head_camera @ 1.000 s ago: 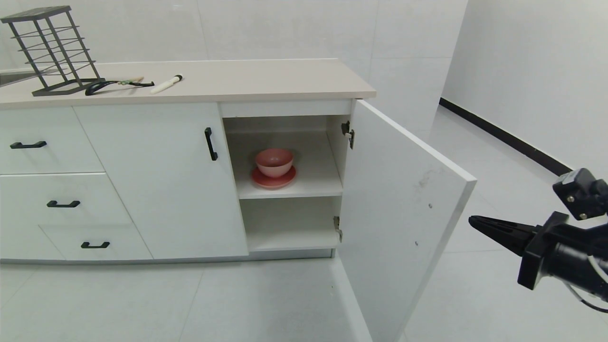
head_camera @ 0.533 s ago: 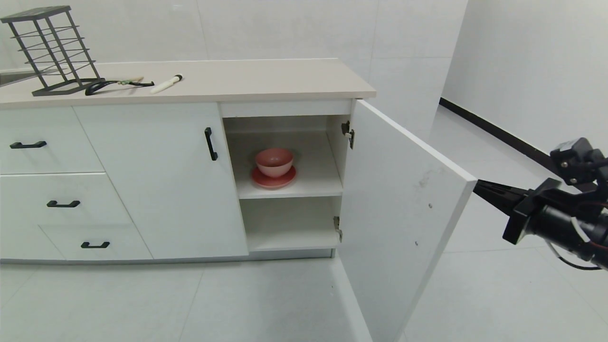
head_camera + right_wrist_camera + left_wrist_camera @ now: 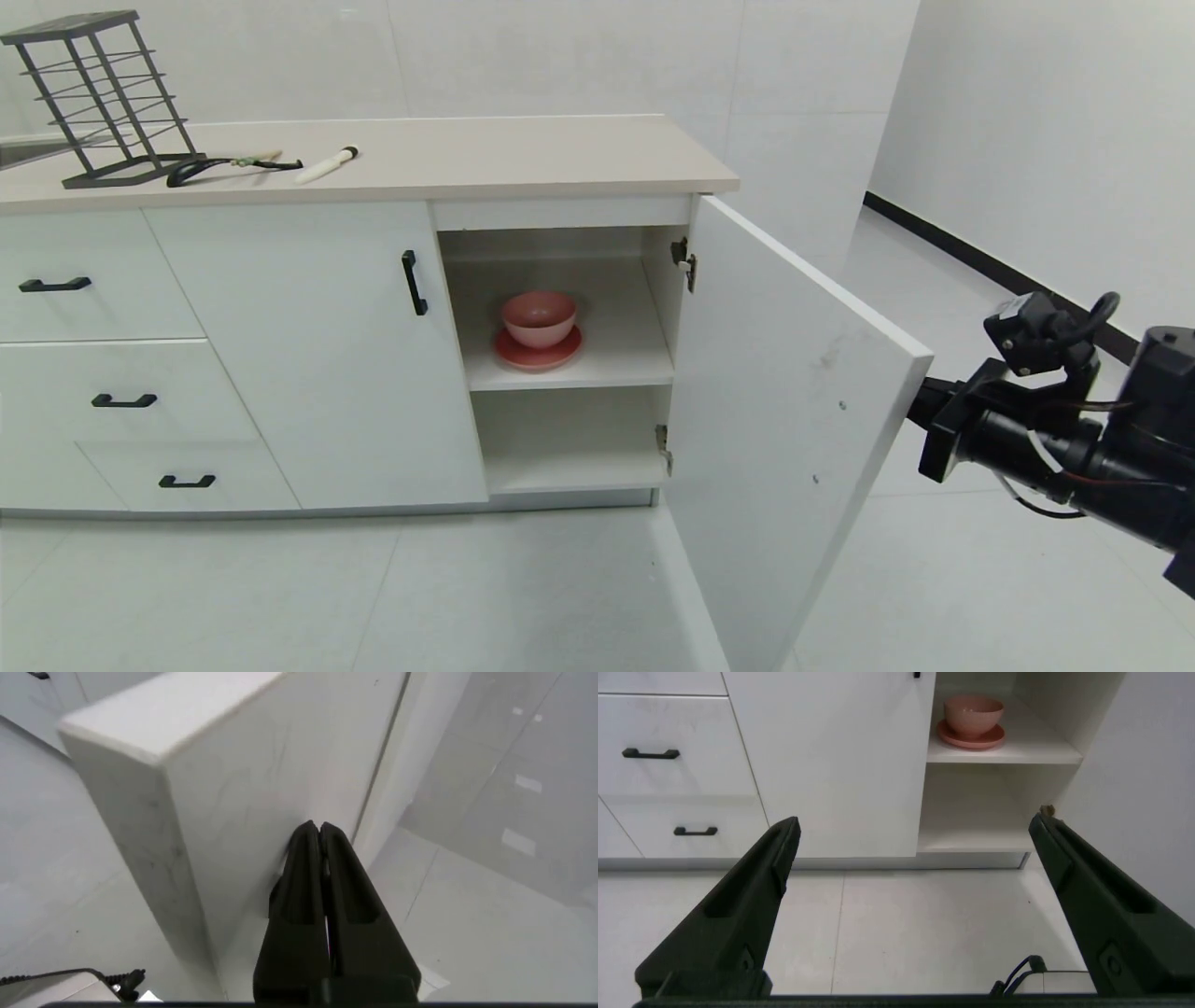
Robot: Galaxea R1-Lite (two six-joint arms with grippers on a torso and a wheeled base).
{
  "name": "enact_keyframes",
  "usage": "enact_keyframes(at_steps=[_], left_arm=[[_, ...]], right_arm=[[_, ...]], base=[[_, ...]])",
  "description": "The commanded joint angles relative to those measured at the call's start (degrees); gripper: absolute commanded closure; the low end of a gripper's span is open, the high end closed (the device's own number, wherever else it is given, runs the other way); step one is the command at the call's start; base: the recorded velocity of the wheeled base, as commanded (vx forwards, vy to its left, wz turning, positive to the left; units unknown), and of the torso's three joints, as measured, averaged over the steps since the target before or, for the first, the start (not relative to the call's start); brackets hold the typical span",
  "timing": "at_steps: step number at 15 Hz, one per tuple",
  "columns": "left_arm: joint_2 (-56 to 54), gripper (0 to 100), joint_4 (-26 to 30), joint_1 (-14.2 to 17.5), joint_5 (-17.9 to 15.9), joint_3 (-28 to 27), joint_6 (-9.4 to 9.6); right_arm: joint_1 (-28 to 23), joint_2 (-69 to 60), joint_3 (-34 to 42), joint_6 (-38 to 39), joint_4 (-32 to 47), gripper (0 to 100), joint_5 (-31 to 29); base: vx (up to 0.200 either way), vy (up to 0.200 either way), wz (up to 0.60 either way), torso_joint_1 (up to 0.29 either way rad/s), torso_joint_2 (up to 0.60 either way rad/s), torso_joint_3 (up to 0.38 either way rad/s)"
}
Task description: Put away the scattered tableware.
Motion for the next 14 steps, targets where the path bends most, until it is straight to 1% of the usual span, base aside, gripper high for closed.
enact_keyframes(at_steps=[1,6,10,11,14], left_arm=[[0.1,0,0.0,0.0,0.0,0.1,-0.02],[0.1,0,0.0,0.0,0.0,0.0,-0.02],[0.1,0,0.0,0.0,0.0,0.0,-0.28],[0.1,0,0.0,0.0,0.0,0.0,-0.37],[0.1,0,0.0,0.0,0.0,0.0,-0.37]], right_arm=[[1.8,0.3,0.1,0.0,0.0,100,0.0],[7.0,0.3,-0.3,0.2,-1.5,100,-0.1],[9.0,2.5,-3.0,0.4,-1.5,100,-0.3],[10.6,4.2,-5.3,0.5,-1.5,100,-0.3],[13.5,5.9,-7.5,0.7,-1.4,100,-0.4]], base=[[0.0,0.0,0.0,0.0,0.0,0.0],[0.0,0.0,0.0,0.0,0.0,0.0],[0.0,0.0,0.0,0.0,0.0,0.0],[0.0,0.0,0.0,0.0,0.0,0.0],[0.0,0.0,0.0,0.0,0.0,0.0]])
